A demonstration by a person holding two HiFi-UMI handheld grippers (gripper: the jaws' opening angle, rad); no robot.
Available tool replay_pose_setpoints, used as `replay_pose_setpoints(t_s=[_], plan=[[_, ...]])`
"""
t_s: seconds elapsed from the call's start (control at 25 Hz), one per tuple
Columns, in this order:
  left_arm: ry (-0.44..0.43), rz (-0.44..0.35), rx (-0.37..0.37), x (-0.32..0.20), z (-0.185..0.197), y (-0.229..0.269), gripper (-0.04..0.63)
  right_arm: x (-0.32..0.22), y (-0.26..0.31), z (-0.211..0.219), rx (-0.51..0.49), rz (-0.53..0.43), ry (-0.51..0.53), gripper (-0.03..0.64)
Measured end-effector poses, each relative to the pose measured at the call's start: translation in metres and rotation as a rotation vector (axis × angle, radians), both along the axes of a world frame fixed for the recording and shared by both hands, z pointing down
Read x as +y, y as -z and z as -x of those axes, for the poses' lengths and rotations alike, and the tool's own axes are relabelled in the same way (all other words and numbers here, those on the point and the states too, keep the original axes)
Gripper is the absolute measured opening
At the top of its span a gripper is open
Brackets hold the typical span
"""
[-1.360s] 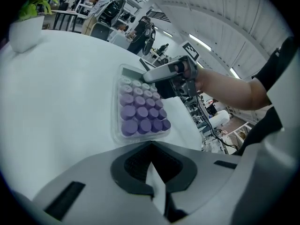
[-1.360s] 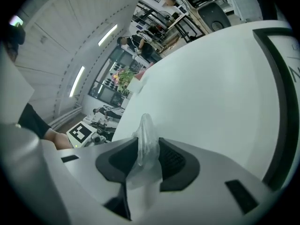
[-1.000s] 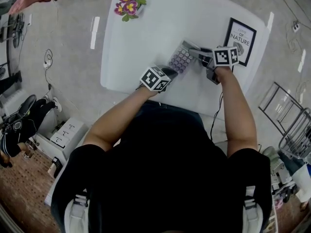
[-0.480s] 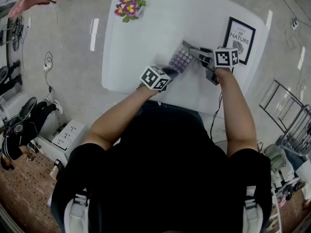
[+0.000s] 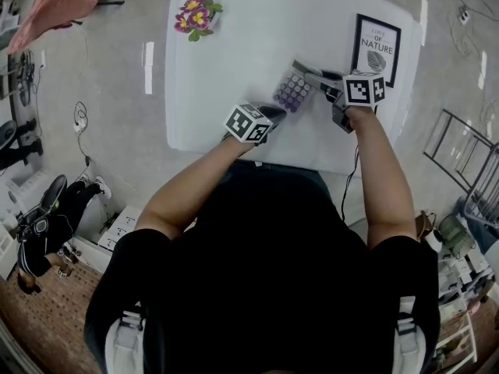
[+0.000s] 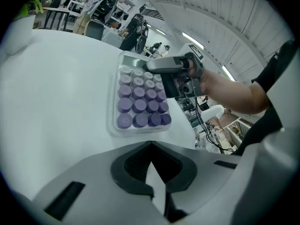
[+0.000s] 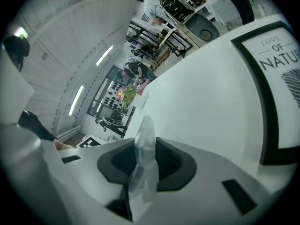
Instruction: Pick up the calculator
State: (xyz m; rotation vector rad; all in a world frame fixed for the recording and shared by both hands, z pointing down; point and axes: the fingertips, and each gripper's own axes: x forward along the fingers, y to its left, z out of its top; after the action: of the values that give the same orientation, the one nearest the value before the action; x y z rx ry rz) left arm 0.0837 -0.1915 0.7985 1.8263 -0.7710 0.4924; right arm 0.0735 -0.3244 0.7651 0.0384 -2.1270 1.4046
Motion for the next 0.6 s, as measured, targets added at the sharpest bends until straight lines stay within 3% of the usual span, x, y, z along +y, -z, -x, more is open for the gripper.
replay_pose_setpoints(t_s=[0.6], plan=[[-0.099, -0.075, 0.009, 0.004, 0.018, 0.044, 0.018, -0.010, 0.068, -0.034, -0.011, -0.140, -0.195, 0.114]])
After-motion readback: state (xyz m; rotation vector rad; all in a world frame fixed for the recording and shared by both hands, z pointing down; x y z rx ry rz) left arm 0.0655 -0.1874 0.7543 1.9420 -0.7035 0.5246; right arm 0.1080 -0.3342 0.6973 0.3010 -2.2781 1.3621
